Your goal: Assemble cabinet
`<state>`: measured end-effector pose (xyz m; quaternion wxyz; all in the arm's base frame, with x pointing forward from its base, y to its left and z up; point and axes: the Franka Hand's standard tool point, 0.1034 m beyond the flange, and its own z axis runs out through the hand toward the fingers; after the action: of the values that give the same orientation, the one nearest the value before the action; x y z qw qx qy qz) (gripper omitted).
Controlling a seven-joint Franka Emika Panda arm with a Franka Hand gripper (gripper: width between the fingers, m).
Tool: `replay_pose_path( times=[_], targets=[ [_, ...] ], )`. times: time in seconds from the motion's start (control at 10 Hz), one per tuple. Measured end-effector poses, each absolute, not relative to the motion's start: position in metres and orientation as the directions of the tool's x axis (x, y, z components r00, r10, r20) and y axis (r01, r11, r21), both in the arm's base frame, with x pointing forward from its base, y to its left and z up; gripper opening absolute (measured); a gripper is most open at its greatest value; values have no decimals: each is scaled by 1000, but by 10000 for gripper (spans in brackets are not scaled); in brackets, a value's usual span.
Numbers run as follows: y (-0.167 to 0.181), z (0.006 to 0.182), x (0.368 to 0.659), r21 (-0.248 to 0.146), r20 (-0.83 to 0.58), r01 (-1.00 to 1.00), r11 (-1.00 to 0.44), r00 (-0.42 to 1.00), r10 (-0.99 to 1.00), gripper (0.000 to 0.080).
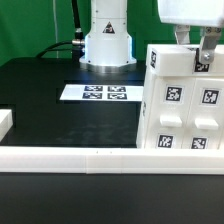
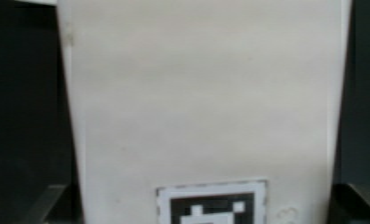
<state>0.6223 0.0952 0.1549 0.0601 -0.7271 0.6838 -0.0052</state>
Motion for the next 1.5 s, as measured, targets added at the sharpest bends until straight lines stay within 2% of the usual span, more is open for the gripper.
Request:
replay_pose_path(
  times=[0.1, 0.2, 0.6, 0.9, 1.0, 1.2, 1.5],
  targets=[
    [99, 154, 622, -88, -96, -996, 14, -5, -995, 752],
    [97, 155, 622, -94, -95, -995, -42, 51, -994, 789],
    [103, 175, 627, -127, -162, -992, -16, 36, -986, 797],
    [104, 173, 626, -129, -155, -990, -60, 80, -985, 797],
    [108, 172, 626, -131, -135, -984, -124, 142, -981, 797],
    [109, 171, 624, -128, -99, -904, -408, 421, -902, 797],
    [112, 176, 630, -152, -63, -757, -635, 649, -758, 797]
  ],
)
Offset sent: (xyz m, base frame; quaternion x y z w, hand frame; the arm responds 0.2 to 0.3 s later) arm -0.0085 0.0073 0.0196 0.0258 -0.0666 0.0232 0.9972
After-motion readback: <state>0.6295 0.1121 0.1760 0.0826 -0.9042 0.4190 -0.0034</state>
